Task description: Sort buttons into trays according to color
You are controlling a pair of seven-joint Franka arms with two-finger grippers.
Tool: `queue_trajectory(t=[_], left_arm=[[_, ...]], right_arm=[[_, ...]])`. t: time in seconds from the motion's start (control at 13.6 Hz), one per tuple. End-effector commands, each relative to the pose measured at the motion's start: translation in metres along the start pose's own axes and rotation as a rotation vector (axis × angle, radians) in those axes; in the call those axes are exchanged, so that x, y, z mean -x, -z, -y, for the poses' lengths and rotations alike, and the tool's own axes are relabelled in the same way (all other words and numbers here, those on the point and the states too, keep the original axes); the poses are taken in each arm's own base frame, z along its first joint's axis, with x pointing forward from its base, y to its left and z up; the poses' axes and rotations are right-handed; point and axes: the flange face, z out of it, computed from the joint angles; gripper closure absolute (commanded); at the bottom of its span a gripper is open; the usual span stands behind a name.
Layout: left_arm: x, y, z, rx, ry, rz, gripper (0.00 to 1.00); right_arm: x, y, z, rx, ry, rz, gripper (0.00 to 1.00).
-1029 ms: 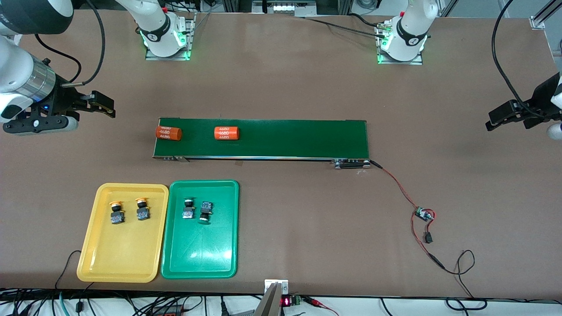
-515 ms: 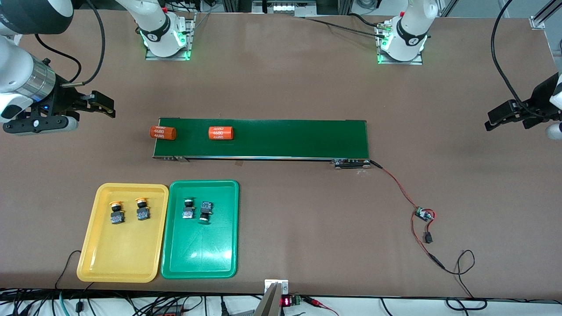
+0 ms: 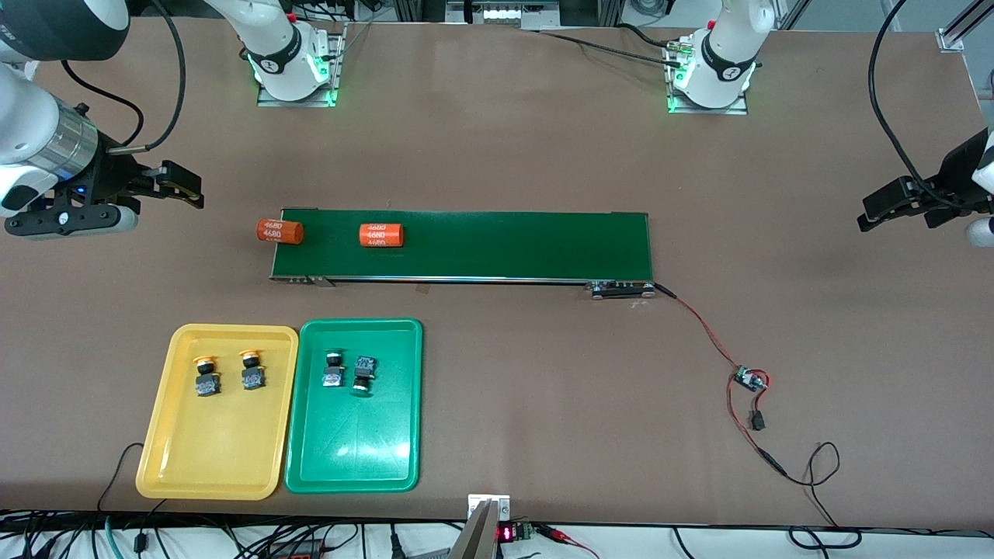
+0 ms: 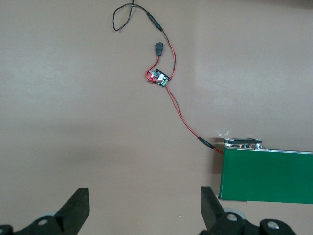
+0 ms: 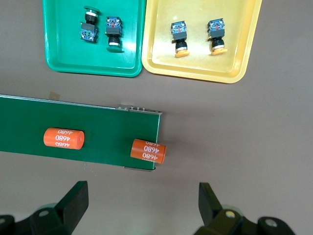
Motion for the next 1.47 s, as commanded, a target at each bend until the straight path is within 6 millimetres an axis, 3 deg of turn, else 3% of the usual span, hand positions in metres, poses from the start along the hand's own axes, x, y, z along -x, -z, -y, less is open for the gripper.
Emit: queue_trajectory(t=[0.0,1.4], left_arm=[[0.0071,0.0052,0.0001,-0.014,-0.019,-0.007,0.00],[0.0069,0.0061,0.0002,-0.016,-0.019,-0.010,0.00]], right_arm=[[-0.0027,0.0043,-0.0009,-0.015,-0.017,-0.005,0.00],[-0.0029,0.0045,-0.0029,-0.014,-0.001,-0.007,0.00]])
